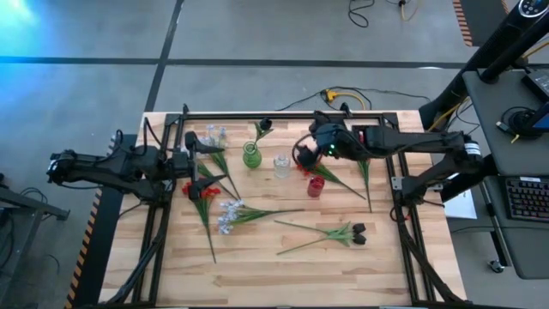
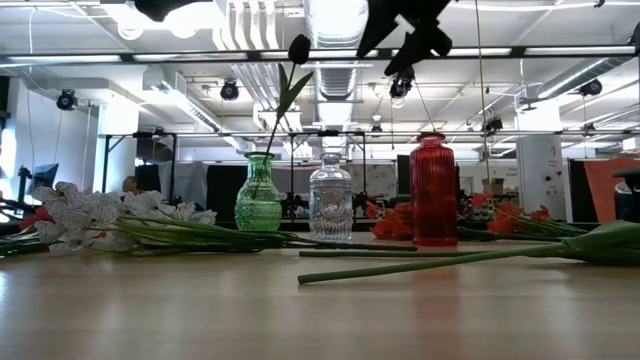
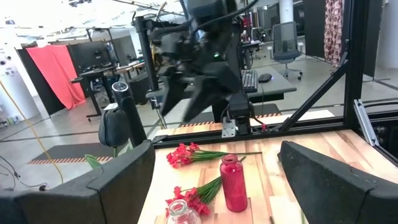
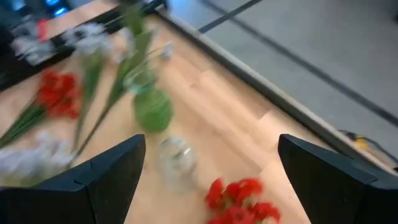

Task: Sort flowers into vase by color
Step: Put the bottom left orange flowers into the transparent vase

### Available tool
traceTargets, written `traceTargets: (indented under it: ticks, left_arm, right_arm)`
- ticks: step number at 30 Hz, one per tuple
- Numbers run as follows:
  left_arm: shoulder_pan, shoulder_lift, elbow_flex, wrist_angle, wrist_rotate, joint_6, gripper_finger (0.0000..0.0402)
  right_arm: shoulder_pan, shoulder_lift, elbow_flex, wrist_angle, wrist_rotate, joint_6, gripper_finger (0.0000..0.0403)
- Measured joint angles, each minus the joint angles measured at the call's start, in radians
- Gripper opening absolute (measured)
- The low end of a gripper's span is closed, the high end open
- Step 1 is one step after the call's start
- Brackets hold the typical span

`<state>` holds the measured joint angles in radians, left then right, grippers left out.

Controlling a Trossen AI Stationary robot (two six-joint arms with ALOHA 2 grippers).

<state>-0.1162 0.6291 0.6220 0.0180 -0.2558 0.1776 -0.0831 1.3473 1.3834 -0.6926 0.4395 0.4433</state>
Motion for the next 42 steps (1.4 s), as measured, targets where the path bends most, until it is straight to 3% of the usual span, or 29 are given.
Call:
traceTargets:
  ticks: [8,15,20,24,28,37,42]
  left_arm:
    - [0.000,0.032,0.000,0.028,0.000,-0.003,0.0327]
    - [0.000,0.044,0.000,0.057,0.000,-0.005,0.0327]
    - [0.000,0.039,0.000,0.050,0.000,-0.041,0.0327]
    - [-0.002,0.040,0.000,0.036,0.018,-0.141,0.0327]
    - [-0.017,0.067,0.000,0.038,0.117,-0.268,0.0327]
    - [-0.097,0.199,0.017,-0.023,0.081,-0.472,0.0327]
    - [-0.103,0.245,0.107,-0.239,0.030,-0.613,0.0327]
  right_arm:
    - [0.042,-0.072,0.000,-0.257,0.007,0.168,0.0359]
    - [0.053,-0.041,0.000,-0.577,0.001,0.342,0.0359]
    - [0.053,-0.016,0.000,-0.713,-0.069,0.405,0.0359]
    - [0.072,-0.009,-0.005,-0.739,-0.132,0.401,0.0359]
    - [0.124,-0.022,-0.005,-0.746,-0.125,0.414,0.0359]
    - [0.280,-0.051,-0.005,-0.733,0.006,0.422,0.0359]
    - [0.360,-0.044,-0.005,-0.721,0.032,0.433,0.0359]
